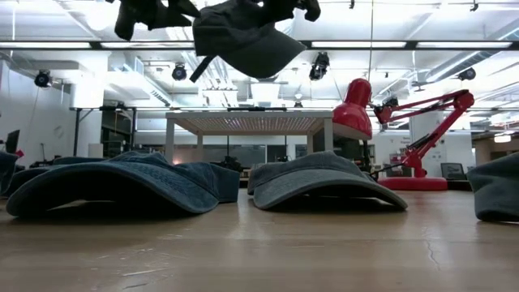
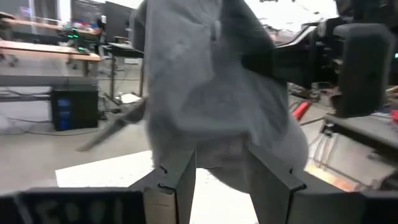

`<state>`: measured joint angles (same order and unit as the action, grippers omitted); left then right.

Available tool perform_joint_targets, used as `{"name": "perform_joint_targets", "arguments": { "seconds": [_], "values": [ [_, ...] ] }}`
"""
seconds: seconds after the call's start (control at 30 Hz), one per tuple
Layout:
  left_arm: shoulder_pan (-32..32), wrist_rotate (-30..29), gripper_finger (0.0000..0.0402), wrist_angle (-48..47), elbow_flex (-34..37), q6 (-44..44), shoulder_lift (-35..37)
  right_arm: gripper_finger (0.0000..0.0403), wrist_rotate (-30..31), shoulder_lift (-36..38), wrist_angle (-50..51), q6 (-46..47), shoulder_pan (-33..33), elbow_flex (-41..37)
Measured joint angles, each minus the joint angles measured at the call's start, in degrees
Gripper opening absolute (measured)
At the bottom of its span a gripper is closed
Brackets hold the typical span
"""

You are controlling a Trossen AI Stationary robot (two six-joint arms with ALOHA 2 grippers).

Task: Pick & Place hat
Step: Put the top gray cap on the shelf

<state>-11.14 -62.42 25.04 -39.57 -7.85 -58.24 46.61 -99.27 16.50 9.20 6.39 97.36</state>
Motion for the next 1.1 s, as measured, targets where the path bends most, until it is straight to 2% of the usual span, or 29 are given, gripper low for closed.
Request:
{"name": "perform_joint_targets", "arguments": {
  "seconds": [0.17, 0.33, 0.83, 0.93, 1.1],
  "values": [
    [0.04, -3.54, 0.0135, -0.12, 0.22, 1.81, 0.42, 0.0008, -0.09, -0.10, -0.01, -0.25, 0.00, -0.10],
    [0.11, -3.21, 0.0135, -0.07, 0.26, -1.23, 0.42, 0.0008, -0.12, -0.10, -0.38, -0.25, 0.00, -0.16],
    [1.69, -2.71, 0.0139, -0.33, 0.37, -3.06, 0.28, 0.0008, -0.61, -0.12, -1.83, -0.28, 0.02, -0.19],
    [2.48, -0.47, 0.0157, -0.34, 0.38, -4.04, 0.28, 0.0008, -0.80, -0.12, -3.82, -0.39, 0.02, -0.19],
    [3.56, -0.17, 0.0215, -0.33, 0.48, -7.45, 0.28, 0.0008, -4.45, -0.12, -7.16, -0.45, 0.19, -0.26]
  ]
}}
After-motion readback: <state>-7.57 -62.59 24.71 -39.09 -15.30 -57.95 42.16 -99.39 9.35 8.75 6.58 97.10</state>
